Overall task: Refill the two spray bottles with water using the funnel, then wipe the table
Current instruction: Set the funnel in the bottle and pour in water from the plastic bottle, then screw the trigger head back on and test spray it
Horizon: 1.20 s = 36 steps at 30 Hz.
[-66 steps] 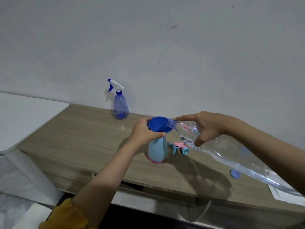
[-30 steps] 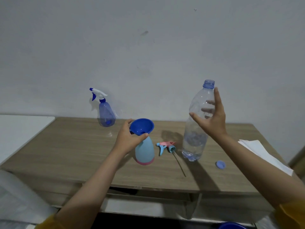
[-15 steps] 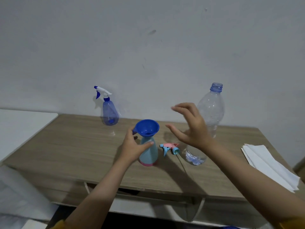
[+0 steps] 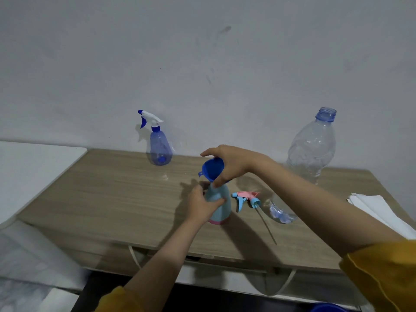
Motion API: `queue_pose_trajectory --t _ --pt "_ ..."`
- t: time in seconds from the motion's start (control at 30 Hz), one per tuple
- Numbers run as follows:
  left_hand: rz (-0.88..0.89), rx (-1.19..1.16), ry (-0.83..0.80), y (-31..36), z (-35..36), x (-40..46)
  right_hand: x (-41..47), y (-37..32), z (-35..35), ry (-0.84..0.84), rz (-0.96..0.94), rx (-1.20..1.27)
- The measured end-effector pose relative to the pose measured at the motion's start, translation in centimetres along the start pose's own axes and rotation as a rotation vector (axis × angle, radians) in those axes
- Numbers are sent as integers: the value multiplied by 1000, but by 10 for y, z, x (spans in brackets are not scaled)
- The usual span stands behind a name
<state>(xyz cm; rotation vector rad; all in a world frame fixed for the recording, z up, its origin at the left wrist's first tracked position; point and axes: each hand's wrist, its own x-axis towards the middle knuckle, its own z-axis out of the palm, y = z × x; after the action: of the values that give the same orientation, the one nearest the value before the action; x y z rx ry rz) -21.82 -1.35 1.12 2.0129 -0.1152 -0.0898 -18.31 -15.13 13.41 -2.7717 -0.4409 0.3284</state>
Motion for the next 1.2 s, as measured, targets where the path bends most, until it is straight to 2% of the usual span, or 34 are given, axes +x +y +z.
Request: queue_pose_trajectory --t 0.1,0.27,0.43,0.6,0.8,0.9,1.1,1.2 --pt "25 55 18 -2 0 -1 -14 5 -9 97 -6 49" --pt "79 106 6 -8 -4 3 -55 26 0 304 -17 323" --pt "73 83 71 -20 -10 9 -88 46 72 499 141 618" --pt "58 82 73 -31 -23 11 -96 53 159 619 300 747" --pt "57 88 64 -32 -23 11 -95 48 221 739 341 616" --pt "70 78 80 -34 -21 9 -92 48 234 729 320 562" --pt "73 83 96 -38 -19 9 -95 49 232 683 317 521" --pt "85 84 102 -40 -19 9 -102 51 215 814 256 518"
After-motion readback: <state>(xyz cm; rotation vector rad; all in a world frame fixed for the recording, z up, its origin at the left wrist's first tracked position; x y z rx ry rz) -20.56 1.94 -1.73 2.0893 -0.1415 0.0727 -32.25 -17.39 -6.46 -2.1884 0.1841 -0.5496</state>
